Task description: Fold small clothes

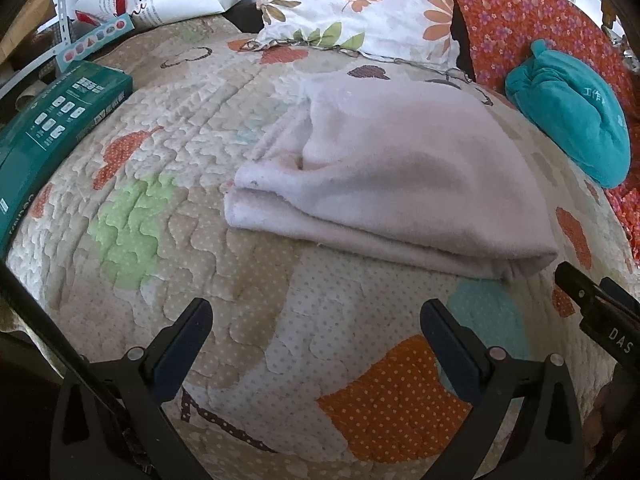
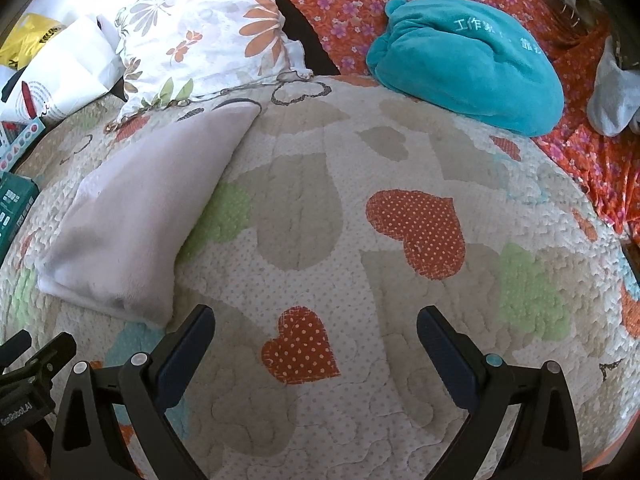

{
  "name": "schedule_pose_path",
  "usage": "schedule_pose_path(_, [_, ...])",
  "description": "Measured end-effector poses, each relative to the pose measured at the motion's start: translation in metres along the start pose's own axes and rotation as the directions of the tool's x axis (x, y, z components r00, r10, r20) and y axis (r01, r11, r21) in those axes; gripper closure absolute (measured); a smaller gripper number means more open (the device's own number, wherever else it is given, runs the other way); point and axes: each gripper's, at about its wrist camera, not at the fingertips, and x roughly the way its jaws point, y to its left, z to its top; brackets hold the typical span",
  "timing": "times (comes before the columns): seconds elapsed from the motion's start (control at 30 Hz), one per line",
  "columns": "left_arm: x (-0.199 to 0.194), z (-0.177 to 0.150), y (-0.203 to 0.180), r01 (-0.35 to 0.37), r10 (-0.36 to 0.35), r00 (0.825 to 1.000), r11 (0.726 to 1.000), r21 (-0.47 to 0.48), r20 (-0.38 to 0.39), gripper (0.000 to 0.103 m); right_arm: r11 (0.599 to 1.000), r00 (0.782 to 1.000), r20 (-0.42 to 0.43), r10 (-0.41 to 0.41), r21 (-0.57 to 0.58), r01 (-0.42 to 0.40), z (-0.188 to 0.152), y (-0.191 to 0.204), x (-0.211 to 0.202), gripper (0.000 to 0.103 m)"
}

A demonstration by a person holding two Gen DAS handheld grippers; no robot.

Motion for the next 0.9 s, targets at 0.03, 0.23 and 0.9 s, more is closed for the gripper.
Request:
schedule_pose_path(0.03, [0.001,0.0,0.0,0.005,-0.005,1.0,1.0,-0.001,-0.006,0.0,1.0,1.0,0.001,-0.001,-0.002,0.001,0.0,0.0,0.0,0.0])
schedule_pose_path(0.23, [0.004,0.0,0.002,0.018,-0.018,0.999,1.0,-0.009,-0.027,0.0,1.0,1.0,0.007,-0.002,-0.008,0.002,0.0,0.001,-0.001,0.0])
schedule_pose_path(0.9, [0.012,-0.003,0.004,0.011,-0.011,0.998,1.0,-0.005,-0.064,0.0,1.0,1.0,0.011,0.0,-0.028,0.001,0.0,0.003,-0.001,0.0])
